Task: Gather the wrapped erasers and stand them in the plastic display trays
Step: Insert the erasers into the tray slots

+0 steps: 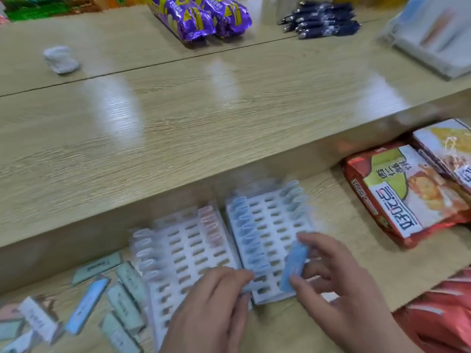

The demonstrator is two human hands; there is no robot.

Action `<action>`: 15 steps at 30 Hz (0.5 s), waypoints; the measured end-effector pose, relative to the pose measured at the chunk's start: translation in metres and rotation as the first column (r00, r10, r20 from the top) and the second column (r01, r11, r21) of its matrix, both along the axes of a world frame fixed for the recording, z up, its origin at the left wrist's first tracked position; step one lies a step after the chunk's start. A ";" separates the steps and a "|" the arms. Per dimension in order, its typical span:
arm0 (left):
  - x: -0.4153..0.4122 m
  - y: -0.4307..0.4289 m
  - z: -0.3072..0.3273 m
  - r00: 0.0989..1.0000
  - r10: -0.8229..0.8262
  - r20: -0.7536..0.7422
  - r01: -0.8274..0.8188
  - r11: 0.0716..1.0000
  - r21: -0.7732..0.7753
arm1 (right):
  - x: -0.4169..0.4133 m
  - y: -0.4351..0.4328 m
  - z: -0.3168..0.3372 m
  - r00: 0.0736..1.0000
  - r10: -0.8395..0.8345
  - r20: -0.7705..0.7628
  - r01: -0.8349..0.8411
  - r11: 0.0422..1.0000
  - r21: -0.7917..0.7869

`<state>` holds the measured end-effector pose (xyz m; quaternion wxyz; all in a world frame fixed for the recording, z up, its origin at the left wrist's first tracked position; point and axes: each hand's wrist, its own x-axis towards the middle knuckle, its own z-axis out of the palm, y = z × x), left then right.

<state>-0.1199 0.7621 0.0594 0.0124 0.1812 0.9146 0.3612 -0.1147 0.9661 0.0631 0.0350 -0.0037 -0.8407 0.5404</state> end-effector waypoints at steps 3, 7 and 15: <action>0.003 0.013 -0.007 0.997 0.074 0.032 -0.075 0.997 0.008 | 0.005 -0.001 -0.009 0.999 -0.009 -0.042 0.012 0.996 0.083; 0.001 0.018 -0.013 0.984 0.156 -0.088 -0.155 0.988 0.020 | 0.006 -0.002 -0.022 0.995 0.084 -0.048 -0.070 0.967 0.246; 0.002 0.022 -0.023 0.962 0.112 -0.247 -0.107 0.994 0.035 | 0.007 -0.001 -0.021 0.949 0.262 -0.177 -0.196 0.927 0.320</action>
